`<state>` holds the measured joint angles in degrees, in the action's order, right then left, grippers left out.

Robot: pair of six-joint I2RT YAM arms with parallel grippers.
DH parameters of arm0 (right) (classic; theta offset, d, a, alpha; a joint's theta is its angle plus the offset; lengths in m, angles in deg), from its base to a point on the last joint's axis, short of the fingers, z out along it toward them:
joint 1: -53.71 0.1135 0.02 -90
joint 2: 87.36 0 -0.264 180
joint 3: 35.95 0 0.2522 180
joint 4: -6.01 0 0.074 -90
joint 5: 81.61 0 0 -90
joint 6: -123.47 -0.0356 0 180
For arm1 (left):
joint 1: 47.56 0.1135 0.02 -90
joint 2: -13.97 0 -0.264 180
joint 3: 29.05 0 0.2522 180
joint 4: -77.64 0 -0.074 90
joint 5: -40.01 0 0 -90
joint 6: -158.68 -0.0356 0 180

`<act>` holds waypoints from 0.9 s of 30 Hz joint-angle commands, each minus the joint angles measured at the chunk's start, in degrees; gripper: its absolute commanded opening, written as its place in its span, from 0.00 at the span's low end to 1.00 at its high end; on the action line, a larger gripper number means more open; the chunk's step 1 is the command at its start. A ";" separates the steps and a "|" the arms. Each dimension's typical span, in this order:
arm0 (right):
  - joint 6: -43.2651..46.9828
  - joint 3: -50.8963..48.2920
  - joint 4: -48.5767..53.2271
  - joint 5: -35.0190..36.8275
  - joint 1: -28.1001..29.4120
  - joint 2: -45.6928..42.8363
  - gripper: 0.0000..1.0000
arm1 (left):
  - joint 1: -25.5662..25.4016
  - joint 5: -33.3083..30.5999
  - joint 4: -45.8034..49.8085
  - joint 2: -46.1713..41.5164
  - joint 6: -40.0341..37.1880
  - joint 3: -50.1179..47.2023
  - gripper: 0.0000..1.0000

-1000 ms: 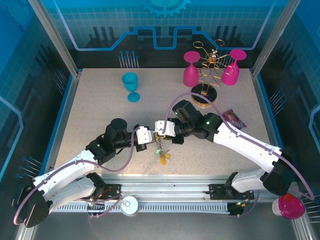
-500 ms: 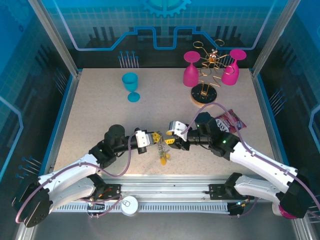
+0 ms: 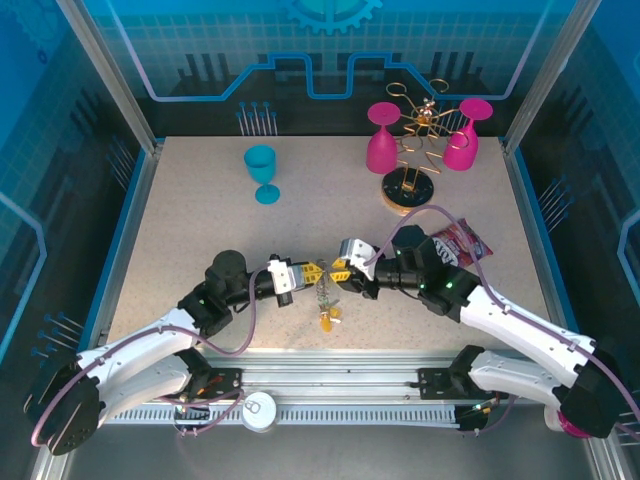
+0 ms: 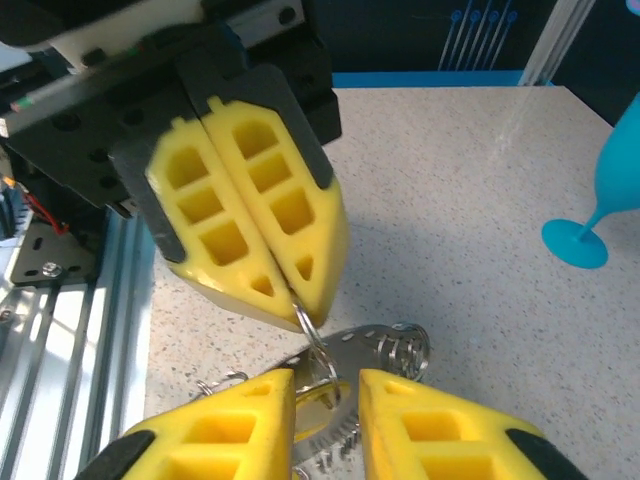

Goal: Put the keys on the keyring

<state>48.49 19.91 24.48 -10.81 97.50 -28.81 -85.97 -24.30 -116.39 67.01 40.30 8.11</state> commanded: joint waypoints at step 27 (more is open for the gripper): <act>-1.70 1.21 -1.72 -3.97 -1.75 1.12 0.12 | 0.06 3.38 -5.24 -0.02 1.75 -0.42 0.00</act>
<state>47.60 22.04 24.70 -13.06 96.67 -25.54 -85.97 -23.08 -118.97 67.07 41.77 8.11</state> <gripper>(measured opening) 0.125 0.051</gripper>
